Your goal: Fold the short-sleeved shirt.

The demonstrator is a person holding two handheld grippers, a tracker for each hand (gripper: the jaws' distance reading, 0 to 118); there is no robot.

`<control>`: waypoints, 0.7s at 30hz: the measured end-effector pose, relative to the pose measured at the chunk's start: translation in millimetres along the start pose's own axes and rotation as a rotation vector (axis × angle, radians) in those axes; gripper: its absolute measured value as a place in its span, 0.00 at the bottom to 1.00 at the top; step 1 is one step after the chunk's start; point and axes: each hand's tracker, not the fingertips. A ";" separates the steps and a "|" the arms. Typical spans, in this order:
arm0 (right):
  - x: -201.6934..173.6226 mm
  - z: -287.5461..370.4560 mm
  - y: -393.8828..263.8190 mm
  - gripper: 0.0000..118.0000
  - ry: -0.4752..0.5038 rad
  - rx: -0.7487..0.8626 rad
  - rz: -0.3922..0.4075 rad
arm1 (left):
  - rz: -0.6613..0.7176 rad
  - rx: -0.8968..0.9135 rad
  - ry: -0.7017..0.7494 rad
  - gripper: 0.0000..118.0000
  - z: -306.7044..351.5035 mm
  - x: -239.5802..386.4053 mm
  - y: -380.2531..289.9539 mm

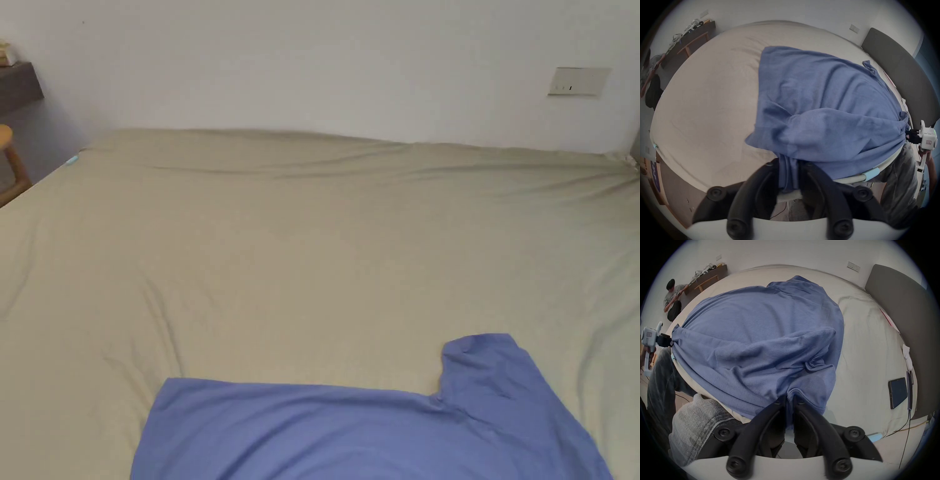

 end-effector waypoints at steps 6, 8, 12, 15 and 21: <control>-1.3 4.1 -7.4 0.22 0.008 0.039 0.001 | 0.066 0.033 -0.031 0.87 24.1 -30.5 8.1; -4.0 5.5 -11.6 0.32 -0.007 0.070 0.023 | 0.137 0.211 -0.046 0.90 49.3 -42.9 28.3; -0.5 9.7 -5.0 0.58 -0.048 0.086 0.021 | 0.252 0.346 -0.013 0.98 63.6 -61.4 97.5; 3.5 27.1 0.2 0.70 0.007 0.113 -0.076 | 0.219 0.337 -0.013 0.98 33.8 -64.8 157.0; 29.8 54.0 2.9 0.70 -0.023 0.270 -0.084 | 0.107 0.056 0.063 0.97 -92.7 -51.1 234.1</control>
